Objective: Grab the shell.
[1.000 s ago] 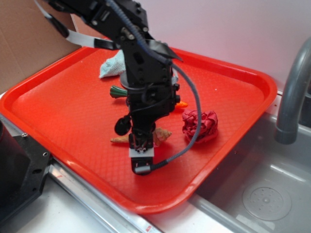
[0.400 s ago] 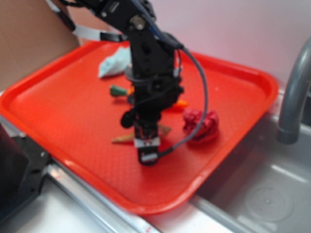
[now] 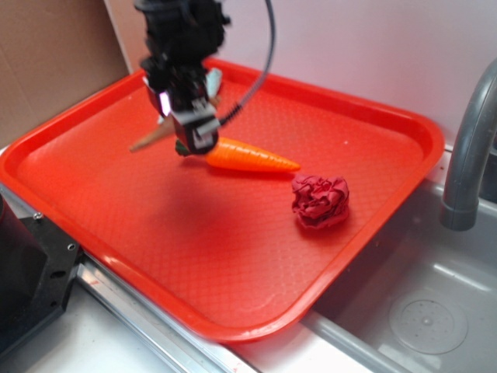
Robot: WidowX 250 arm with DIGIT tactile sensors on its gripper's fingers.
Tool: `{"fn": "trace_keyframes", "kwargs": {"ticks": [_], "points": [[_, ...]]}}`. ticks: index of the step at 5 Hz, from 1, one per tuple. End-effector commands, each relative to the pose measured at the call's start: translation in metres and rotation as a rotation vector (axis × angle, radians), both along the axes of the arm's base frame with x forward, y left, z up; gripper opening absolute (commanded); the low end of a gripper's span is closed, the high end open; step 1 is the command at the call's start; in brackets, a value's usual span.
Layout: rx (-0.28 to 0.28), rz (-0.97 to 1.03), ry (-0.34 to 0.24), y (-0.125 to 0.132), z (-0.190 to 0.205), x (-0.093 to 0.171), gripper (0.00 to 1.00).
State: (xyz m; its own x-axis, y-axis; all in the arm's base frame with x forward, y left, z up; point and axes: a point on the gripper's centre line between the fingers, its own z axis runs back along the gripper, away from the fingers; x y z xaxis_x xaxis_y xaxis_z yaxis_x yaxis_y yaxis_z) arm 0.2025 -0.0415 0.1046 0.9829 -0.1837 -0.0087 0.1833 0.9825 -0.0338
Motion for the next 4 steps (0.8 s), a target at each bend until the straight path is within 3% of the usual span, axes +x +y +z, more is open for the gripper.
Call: {"fn": "trace_keyframes", "kwargs": {"ticks": [1, 3, 4], "points": [[-0.025, 0.213, -0.138, 0.037, 0.064, -0.024, 0.0], [-0.151, 0.312, -0.119, 0.051, 0.07, -0.043, 0.0], [-0.145, 0.333, -0.099, 0.05, 0.066, -0.04, 0.0]]}}
